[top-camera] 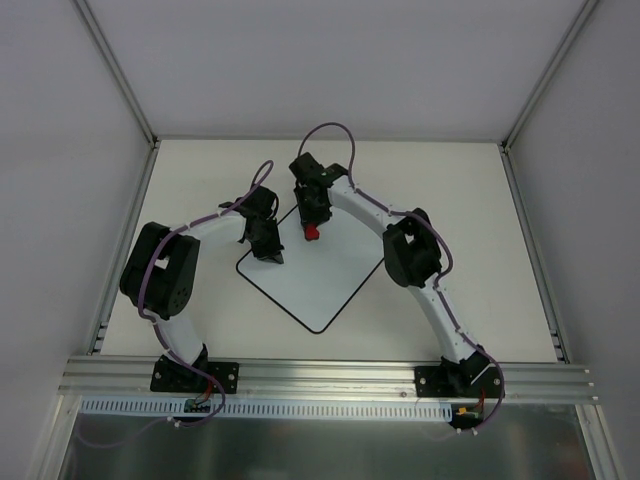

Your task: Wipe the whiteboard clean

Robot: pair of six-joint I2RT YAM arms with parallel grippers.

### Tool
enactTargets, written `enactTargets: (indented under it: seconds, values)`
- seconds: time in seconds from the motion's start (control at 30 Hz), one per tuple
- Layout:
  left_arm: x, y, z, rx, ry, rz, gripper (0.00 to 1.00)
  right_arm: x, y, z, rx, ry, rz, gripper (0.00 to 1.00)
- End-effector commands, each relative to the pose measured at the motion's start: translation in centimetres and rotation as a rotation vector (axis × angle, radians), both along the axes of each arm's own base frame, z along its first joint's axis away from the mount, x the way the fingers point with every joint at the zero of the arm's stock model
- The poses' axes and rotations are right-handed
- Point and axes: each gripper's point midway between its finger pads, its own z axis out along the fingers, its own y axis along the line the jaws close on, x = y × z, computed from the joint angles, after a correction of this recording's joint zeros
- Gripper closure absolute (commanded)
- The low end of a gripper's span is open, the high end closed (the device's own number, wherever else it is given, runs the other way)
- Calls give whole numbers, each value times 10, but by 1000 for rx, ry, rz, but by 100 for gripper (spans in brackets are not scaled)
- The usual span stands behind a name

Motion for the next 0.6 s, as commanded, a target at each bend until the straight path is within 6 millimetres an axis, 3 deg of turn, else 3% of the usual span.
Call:
enactTargets:
  seconds: [0.0, 0.17, 0.27, 0.37, 0.57]
  values:
    - [-17, 10, -7, 51, 29, -26, 92, 16, -54, -21, -82, 80, -144, 100]
    - [-19, 10, -8, 52, 31, -24, 92, 51, -125, -12, -141, 56, -302, 100]
    - [-19, 11, -8, 55, 32, -22, 92, 62, -160, -11, -161, 66, -380, 100]
    - [-19, 11, -9, 55, 33, -21, 92, 59, -186, -16, -196, 94, -427, 100]
    - [-15, 8, -9, 51, 34, -22, 92, 36, -215, -25, -223, 157, -464, 100]
